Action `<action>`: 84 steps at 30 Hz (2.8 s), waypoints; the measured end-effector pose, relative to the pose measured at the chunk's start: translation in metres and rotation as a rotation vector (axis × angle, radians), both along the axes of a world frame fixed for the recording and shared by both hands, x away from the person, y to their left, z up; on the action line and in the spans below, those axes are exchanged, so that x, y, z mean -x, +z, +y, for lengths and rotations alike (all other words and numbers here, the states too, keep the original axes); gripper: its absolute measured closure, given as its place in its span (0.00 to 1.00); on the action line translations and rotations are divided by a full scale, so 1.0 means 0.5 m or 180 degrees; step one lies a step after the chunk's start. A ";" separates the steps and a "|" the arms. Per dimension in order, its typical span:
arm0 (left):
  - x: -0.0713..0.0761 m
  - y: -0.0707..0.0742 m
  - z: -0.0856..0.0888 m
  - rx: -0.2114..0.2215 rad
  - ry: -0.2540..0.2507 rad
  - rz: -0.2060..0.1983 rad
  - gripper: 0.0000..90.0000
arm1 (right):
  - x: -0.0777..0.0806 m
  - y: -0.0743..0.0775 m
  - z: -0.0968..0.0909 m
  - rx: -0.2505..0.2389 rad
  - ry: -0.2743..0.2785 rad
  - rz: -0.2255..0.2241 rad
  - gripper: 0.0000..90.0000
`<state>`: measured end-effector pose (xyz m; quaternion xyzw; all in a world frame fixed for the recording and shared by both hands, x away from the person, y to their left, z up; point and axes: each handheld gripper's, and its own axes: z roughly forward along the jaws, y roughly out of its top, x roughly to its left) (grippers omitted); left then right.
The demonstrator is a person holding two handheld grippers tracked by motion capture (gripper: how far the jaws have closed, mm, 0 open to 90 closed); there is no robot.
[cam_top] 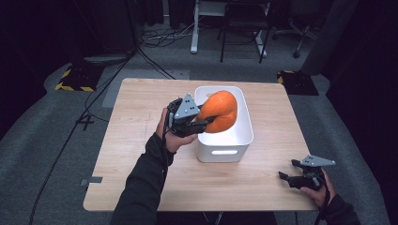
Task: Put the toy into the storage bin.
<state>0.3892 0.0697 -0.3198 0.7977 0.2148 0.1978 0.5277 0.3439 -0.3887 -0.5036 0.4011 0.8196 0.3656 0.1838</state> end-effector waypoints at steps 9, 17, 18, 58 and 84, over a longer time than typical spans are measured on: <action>-0.002 -0.021 -0.020 -0.0191 -0.0163 0.0064 0.62 | 0.000 0.000 0.000 0.0000 0.0001 -0.0001 0.19; -0.009 -0.031 -0.045 -0.0394 -0.0203 0.0052 0.61 | 0.000 0.000 0.000 0.0002 0.0001 -0.0002 0.19; -0.011 -0.034 -0.051 -0.0412 -0.0236 0.0083 0.61 | 0.000 0.000 0.000 0.0001 0.0000 0.0000 0.19; -0.051 -0.082 -0.108 -0.1122 -0.0440 0.0590 0.45 | 0.001 0.000 0.000 0.0000 0.0000 0.0003 0.19; -0.054 -0.096 -0.117 -0.1222 -0.0439 0.0667 0.47 | 0.001 0.000 0.000 -0.0001 0.0001 0.0003 0.19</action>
